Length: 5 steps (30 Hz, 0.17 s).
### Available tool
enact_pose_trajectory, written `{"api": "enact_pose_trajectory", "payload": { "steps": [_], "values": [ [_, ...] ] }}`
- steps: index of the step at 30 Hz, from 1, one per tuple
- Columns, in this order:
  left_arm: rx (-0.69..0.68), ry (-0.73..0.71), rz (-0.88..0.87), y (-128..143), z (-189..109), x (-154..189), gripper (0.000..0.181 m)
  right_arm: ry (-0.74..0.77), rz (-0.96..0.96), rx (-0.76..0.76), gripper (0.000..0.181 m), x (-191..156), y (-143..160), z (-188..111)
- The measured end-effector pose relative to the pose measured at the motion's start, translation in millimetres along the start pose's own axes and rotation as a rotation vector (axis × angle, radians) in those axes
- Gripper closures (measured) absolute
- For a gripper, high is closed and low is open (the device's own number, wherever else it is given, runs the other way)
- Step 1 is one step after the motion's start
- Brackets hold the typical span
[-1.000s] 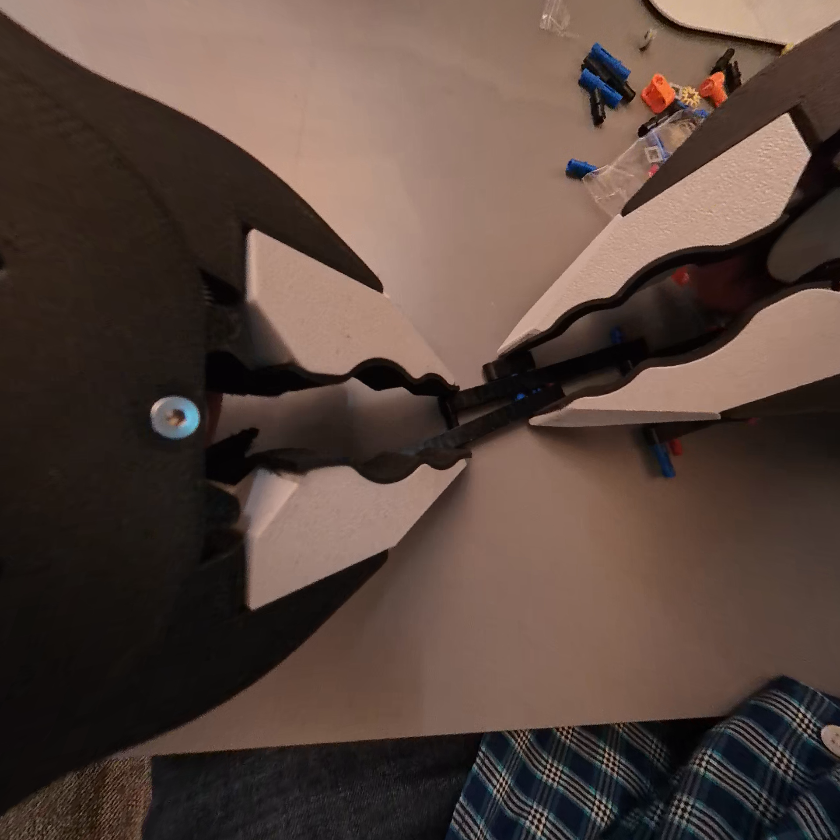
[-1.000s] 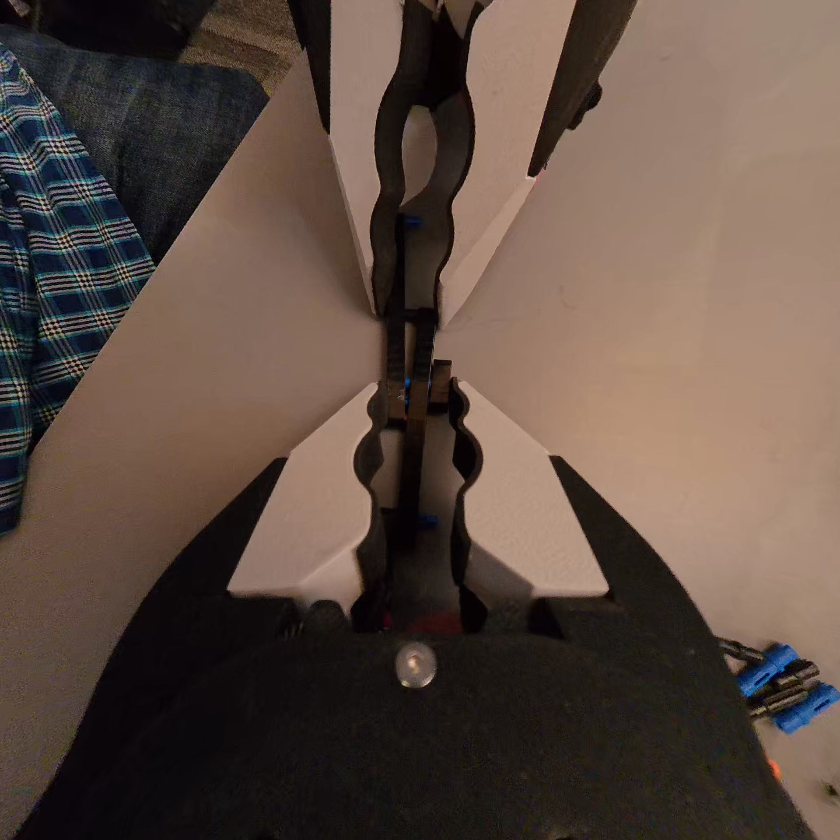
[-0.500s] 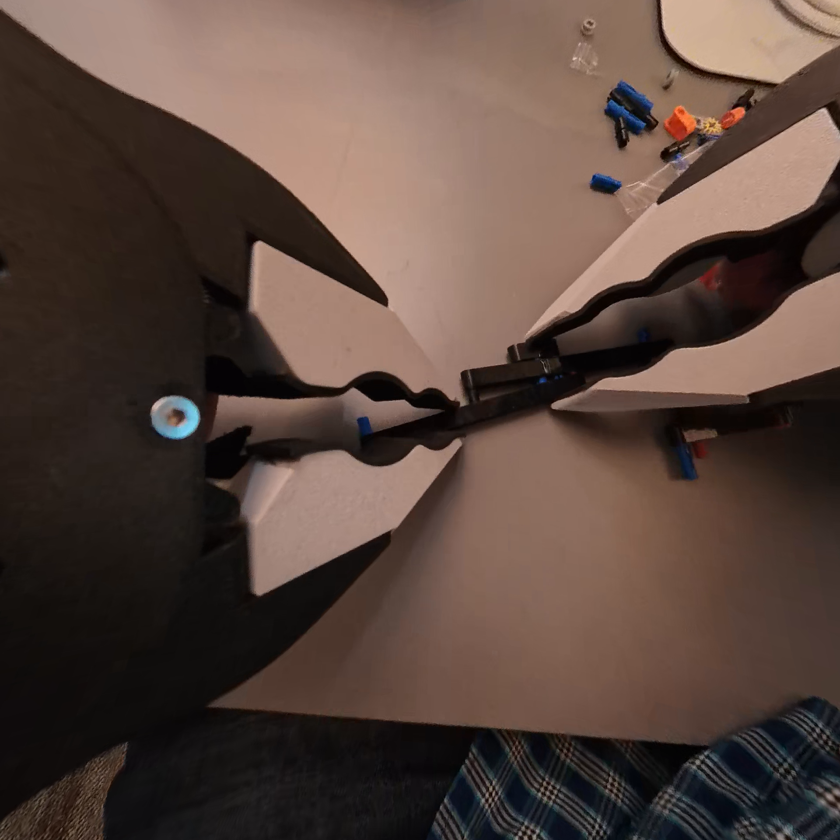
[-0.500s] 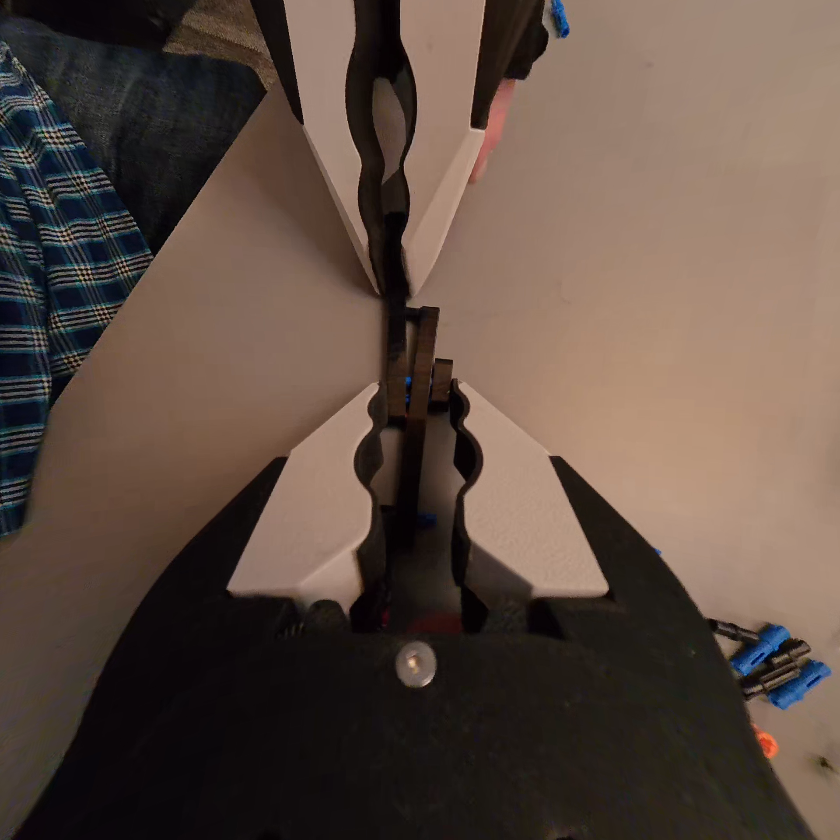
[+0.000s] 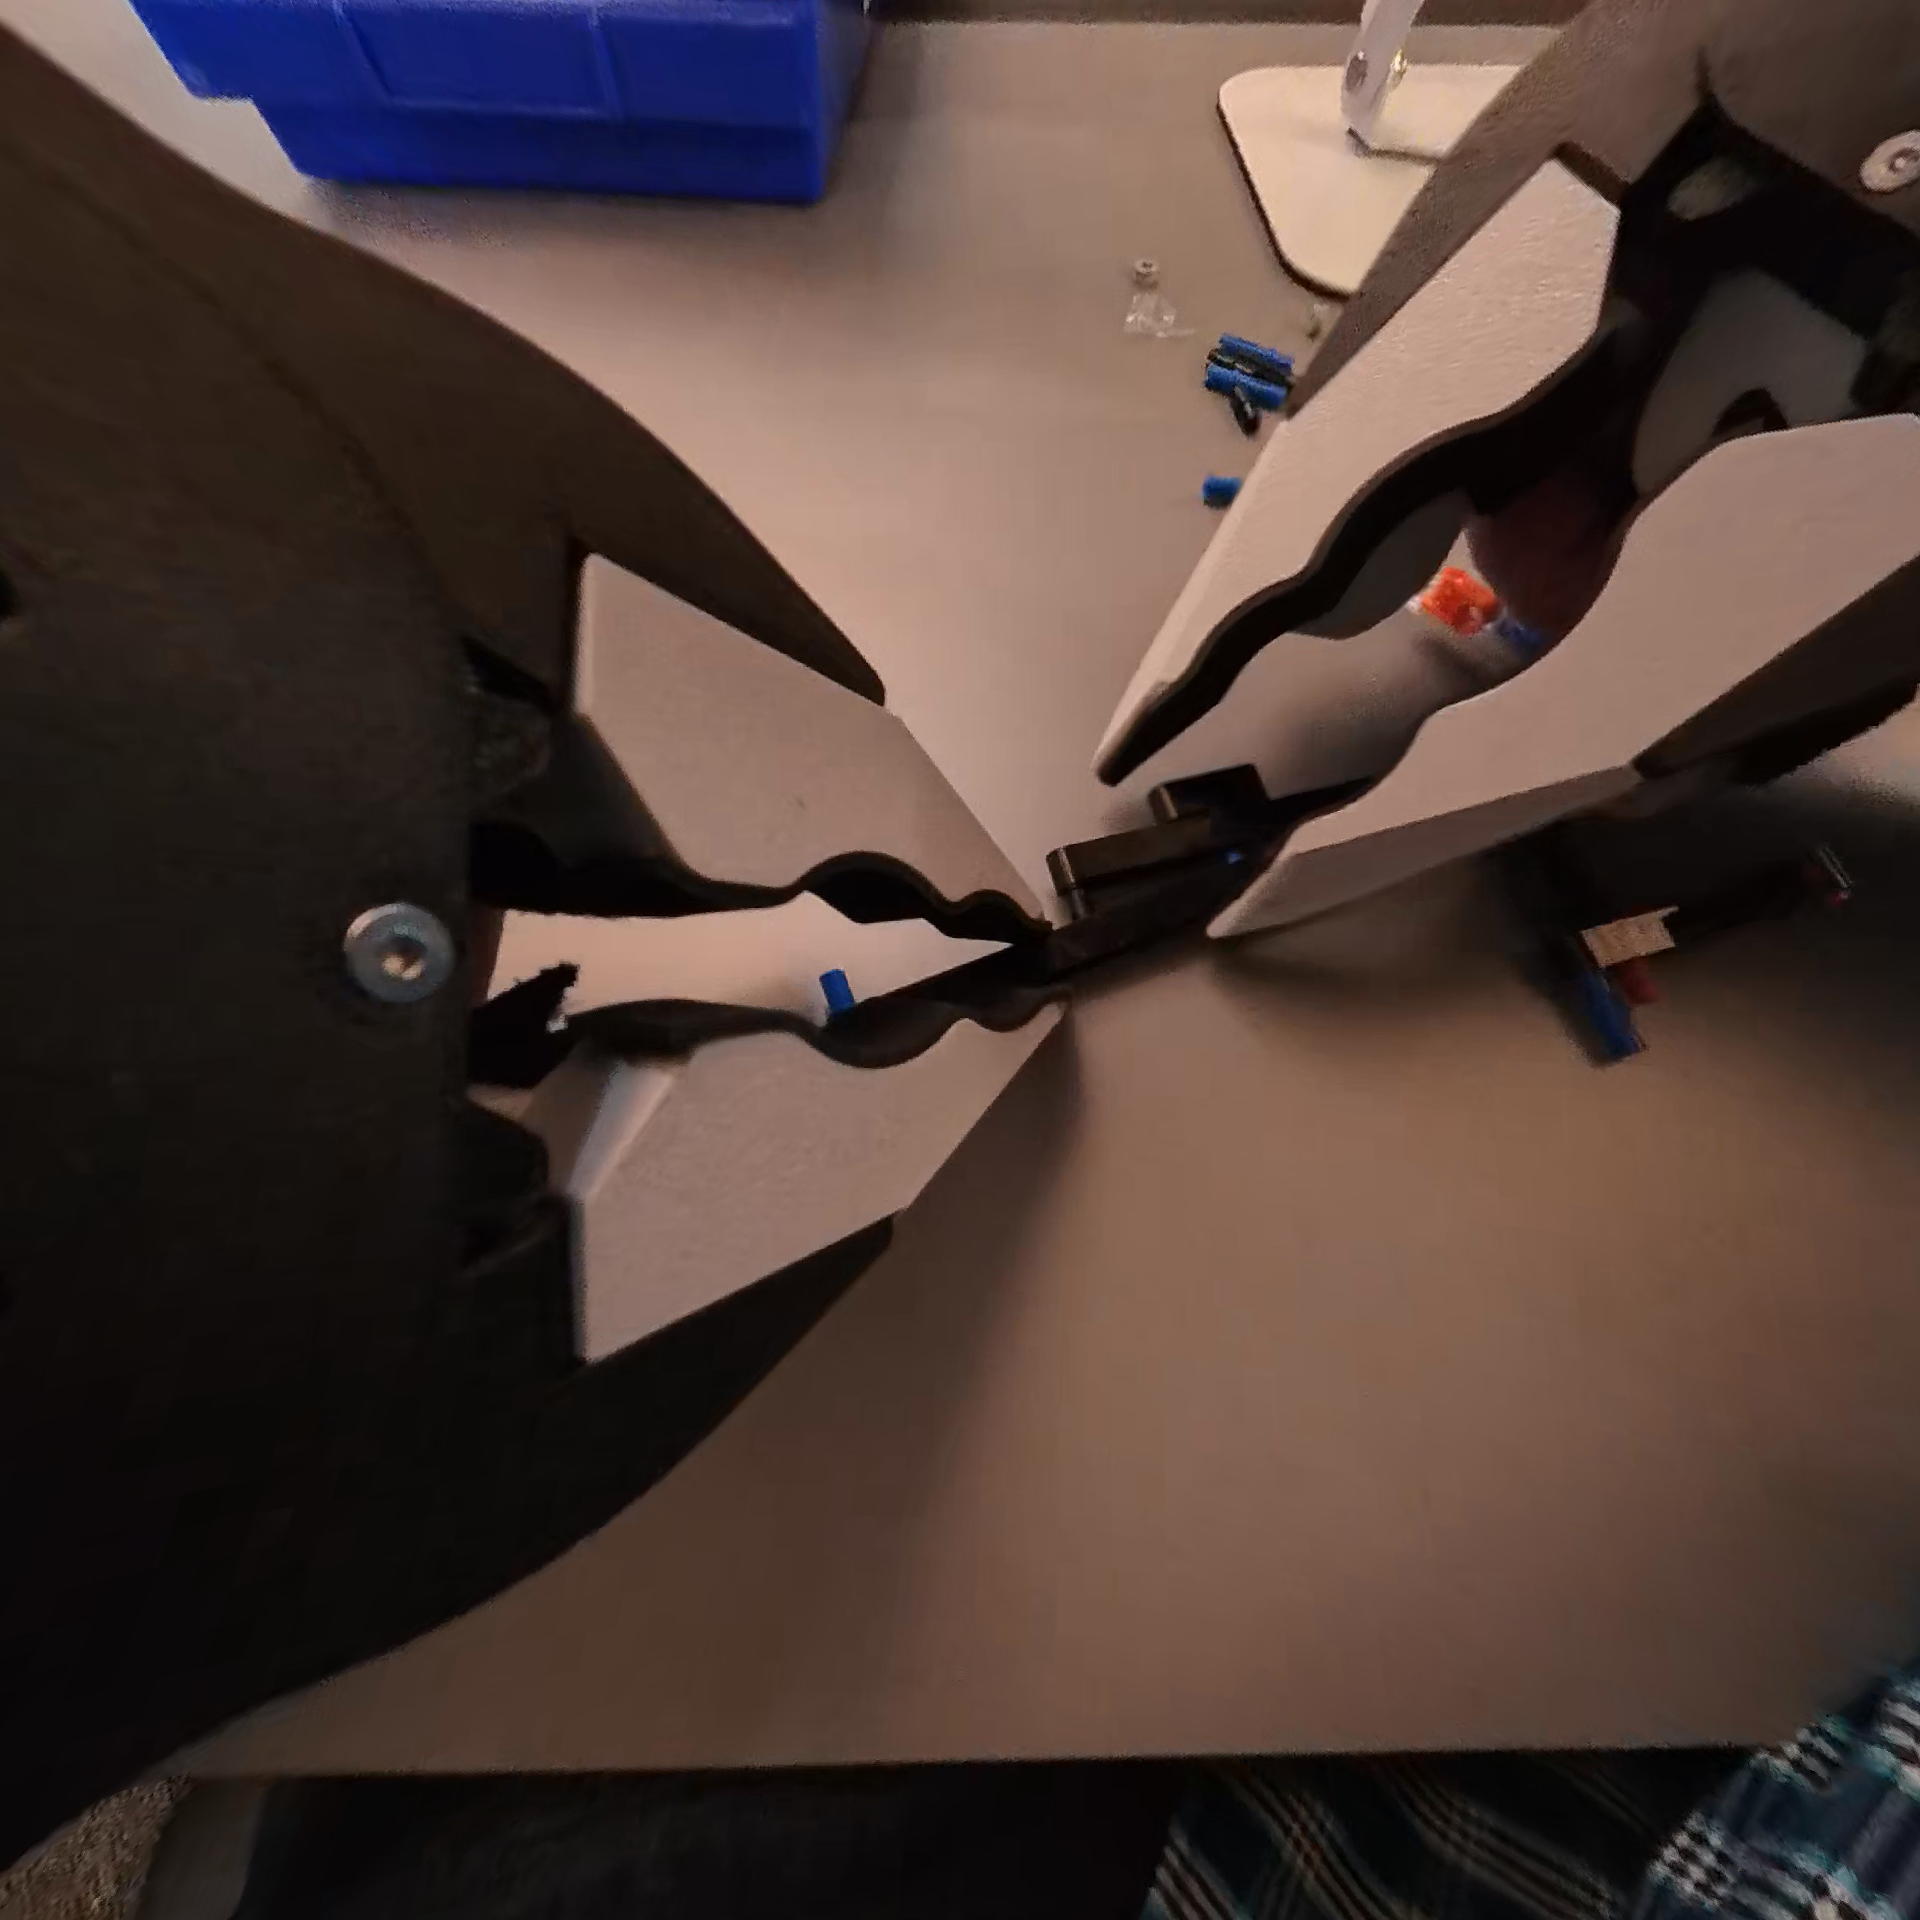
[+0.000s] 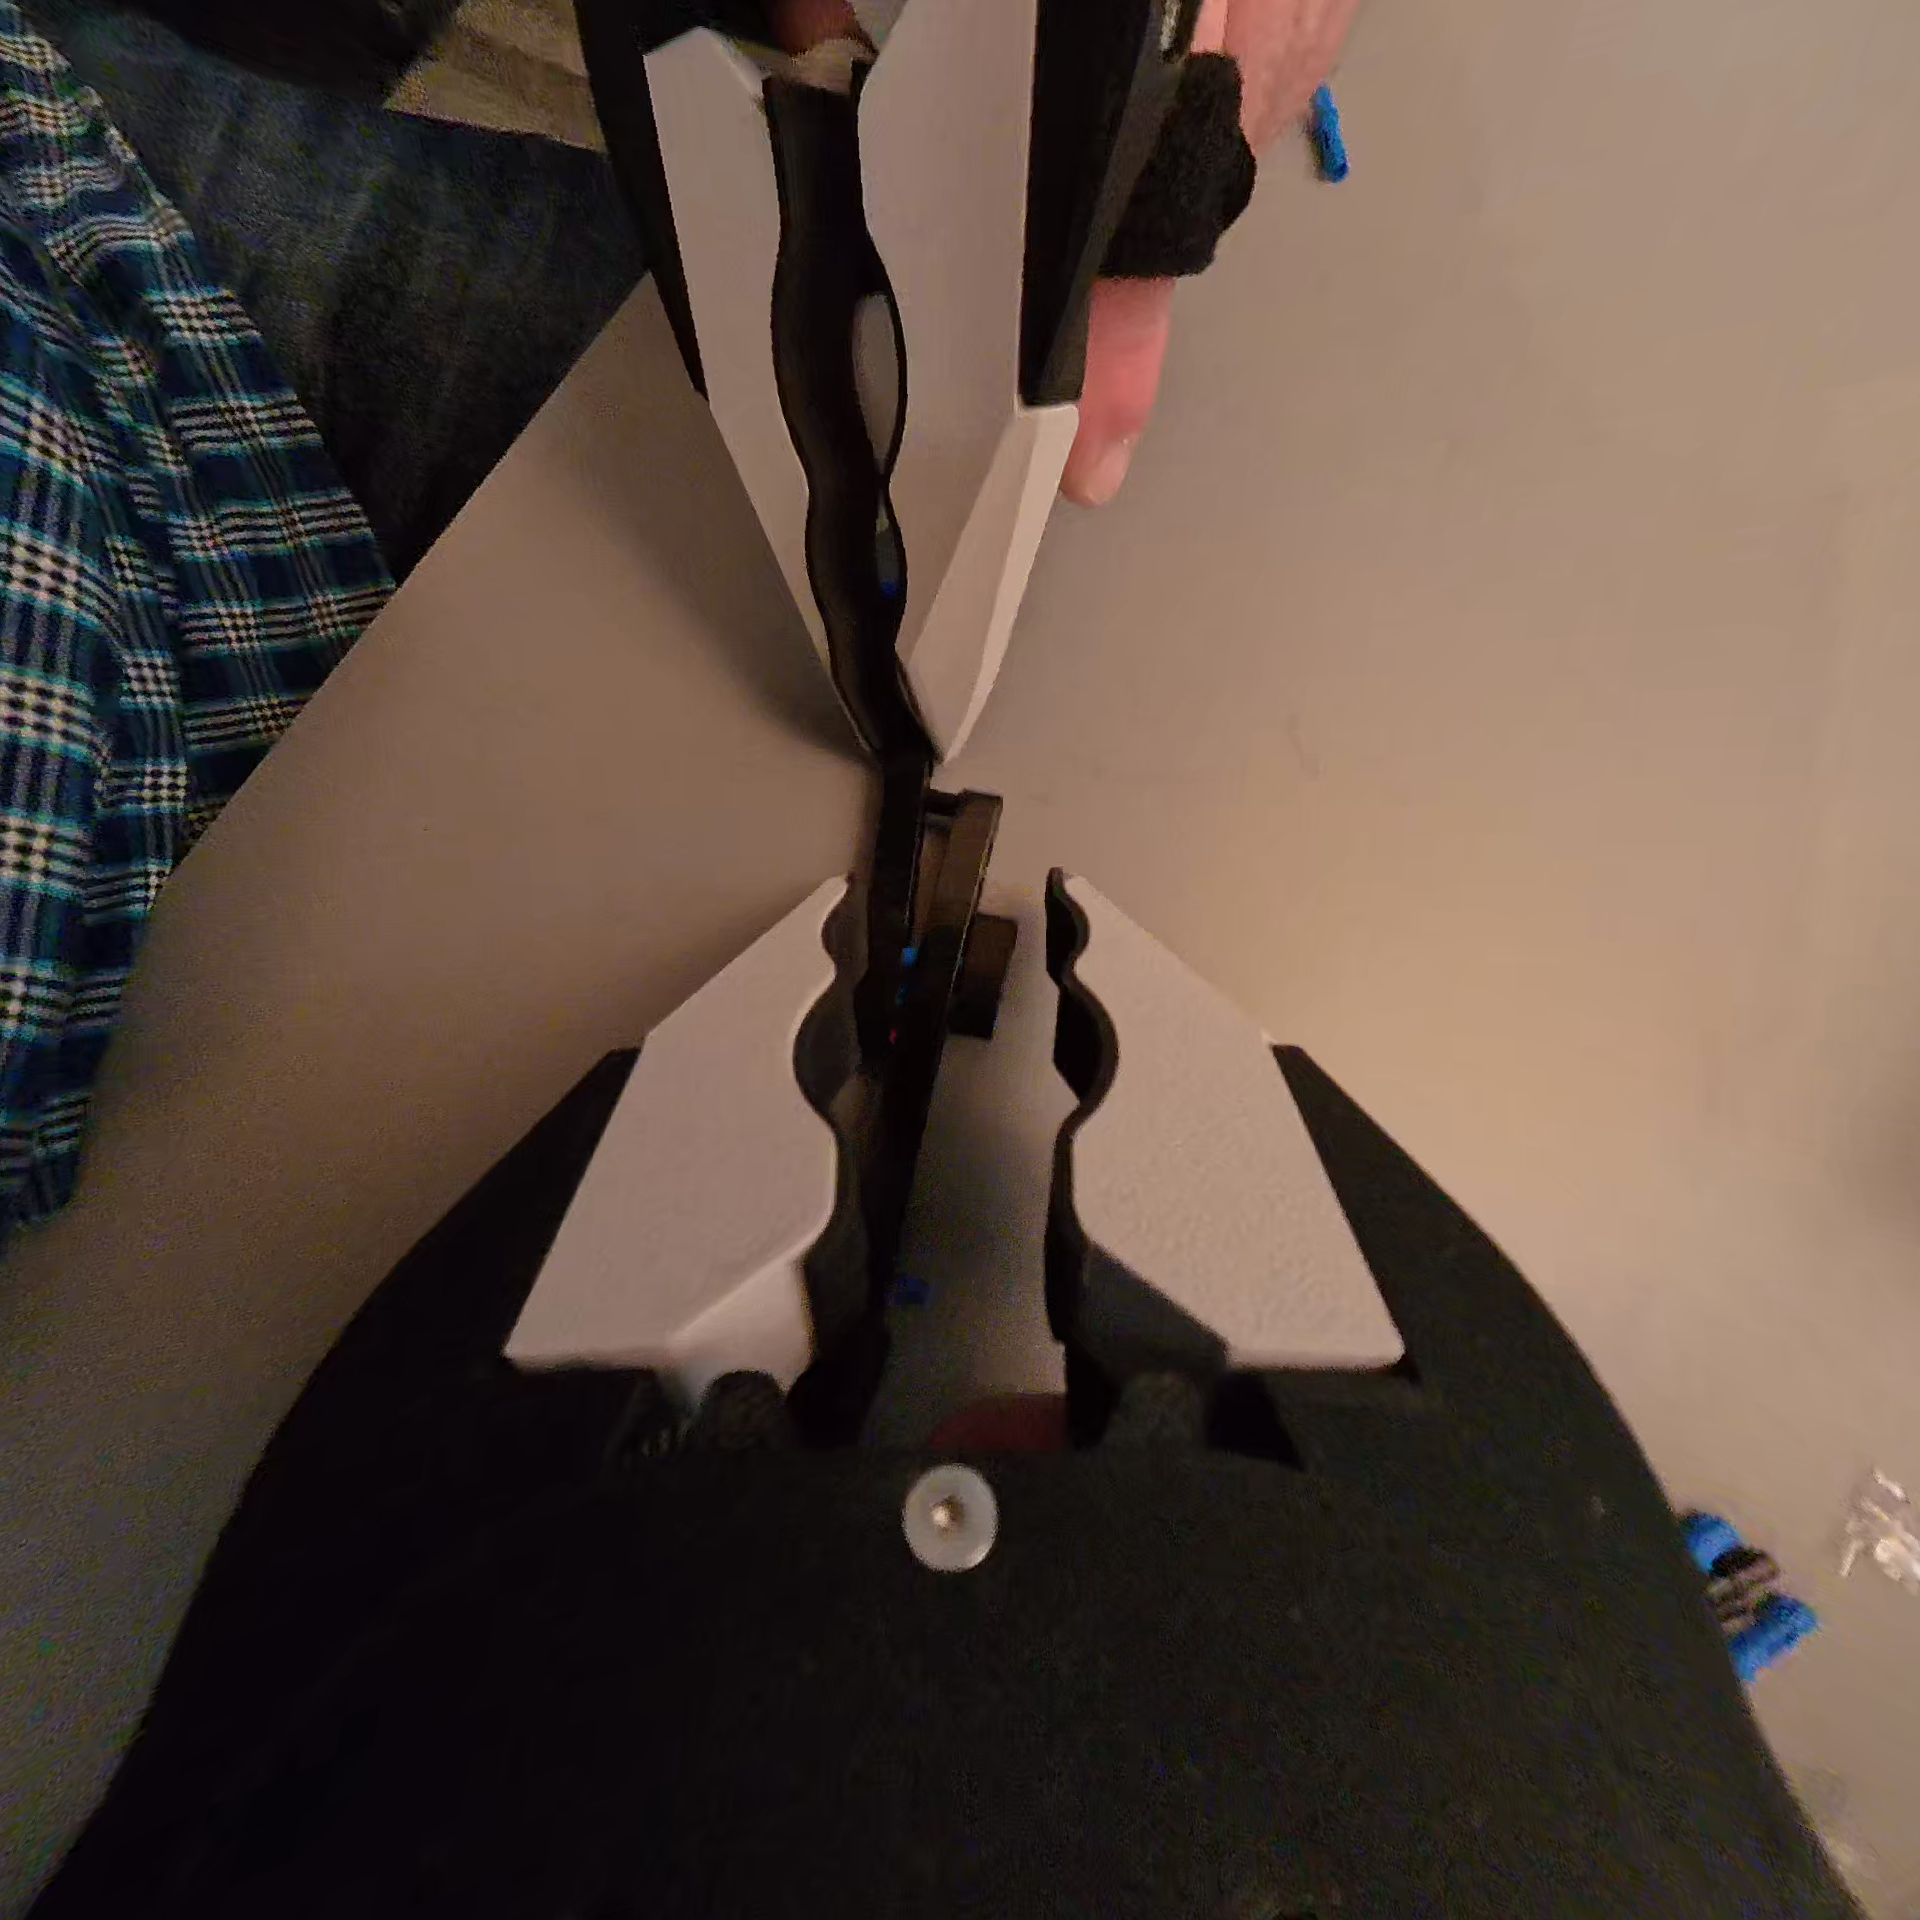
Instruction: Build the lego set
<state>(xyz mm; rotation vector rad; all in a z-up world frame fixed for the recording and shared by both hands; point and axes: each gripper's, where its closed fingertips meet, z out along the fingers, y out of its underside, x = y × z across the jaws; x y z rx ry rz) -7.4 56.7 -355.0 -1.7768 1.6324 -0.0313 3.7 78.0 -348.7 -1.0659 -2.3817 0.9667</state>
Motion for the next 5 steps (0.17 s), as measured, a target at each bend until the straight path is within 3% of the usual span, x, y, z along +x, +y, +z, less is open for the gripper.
{"api": "enact_pose_trajectory", "payload": {
  "steps": [1,5],
  "values": [
    [-0.006,-0.005,0.009,-0.2,0.2,-0.3,0.175,-0.007,-0.010,0.000,0.152,-1.0,-1.4,1.9],
    [-0.010,-0.011,0.022,-2.8,2.5,-1.4,0.175,-0.019,-0.050,-0.012,0.159,-5.3,-4.5,11.9]
  ]
}}
